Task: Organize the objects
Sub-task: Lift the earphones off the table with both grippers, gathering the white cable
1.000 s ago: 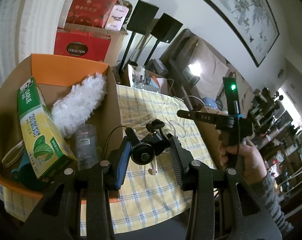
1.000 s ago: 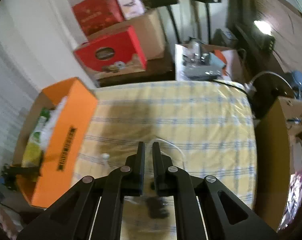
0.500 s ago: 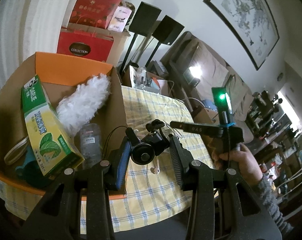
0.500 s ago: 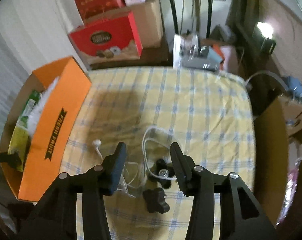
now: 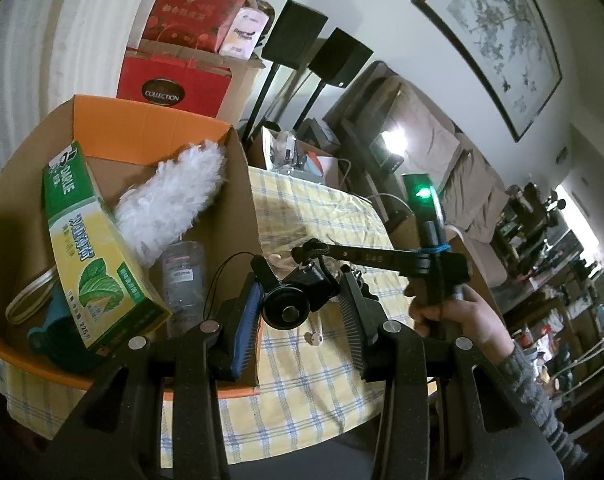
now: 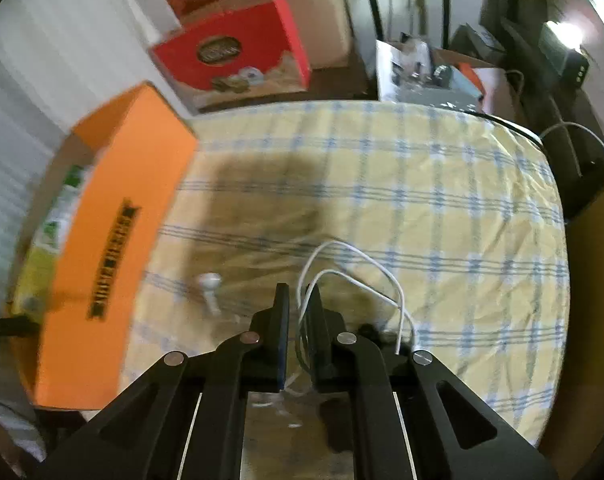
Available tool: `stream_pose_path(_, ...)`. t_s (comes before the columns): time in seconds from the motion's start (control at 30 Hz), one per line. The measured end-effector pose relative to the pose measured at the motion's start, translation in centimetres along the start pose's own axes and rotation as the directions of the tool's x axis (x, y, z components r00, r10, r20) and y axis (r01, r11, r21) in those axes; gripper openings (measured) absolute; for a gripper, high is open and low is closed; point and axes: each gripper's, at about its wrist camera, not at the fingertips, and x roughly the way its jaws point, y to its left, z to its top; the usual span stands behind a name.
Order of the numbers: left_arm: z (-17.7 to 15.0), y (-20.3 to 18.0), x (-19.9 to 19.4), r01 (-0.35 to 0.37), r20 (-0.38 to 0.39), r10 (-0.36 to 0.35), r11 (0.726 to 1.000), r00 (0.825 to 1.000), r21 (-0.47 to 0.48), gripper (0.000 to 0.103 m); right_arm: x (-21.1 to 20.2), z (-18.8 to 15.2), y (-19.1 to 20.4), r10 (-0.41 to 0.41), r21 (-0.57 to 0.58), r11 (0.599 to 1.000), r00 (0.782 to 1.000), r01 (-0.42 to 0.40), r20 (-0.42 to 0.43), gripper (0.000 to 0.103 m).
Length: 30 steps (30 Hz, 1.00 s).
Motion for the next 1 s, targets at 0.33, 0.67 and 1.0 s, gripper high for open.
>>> stream_pose_path(0.33, -0.3, 0.1, 0.0, 0.009, -0.004, -0.009, 1.0, 1.0, -0.005, 0.036, -1.7, -1.5, 5.4, 0.003, -0.232, 0.973, 0.999, -0.011, -0.035, 0.007)
stream_pose_path(0.67, -0.3, 0.1, -0.3, 0.011, -0.002, -0.011, 1.0, 1.0, -0.006, 0.036, 1.1, -2.7, 5.6, -0.237, -0.355, 0.905, 0.971, 0.233, 0.035, 0.071)
stream_pose_path(1.0, -0.3, 0.3, -0.6, 0.006, -0.002, -0.006, 1.0, 1.0, -0.013, 0.036, 3.2, -3.0, 4.5, -0.158, -0.314, 0.938, 0.987, 0.146, -0.012, 0.026)
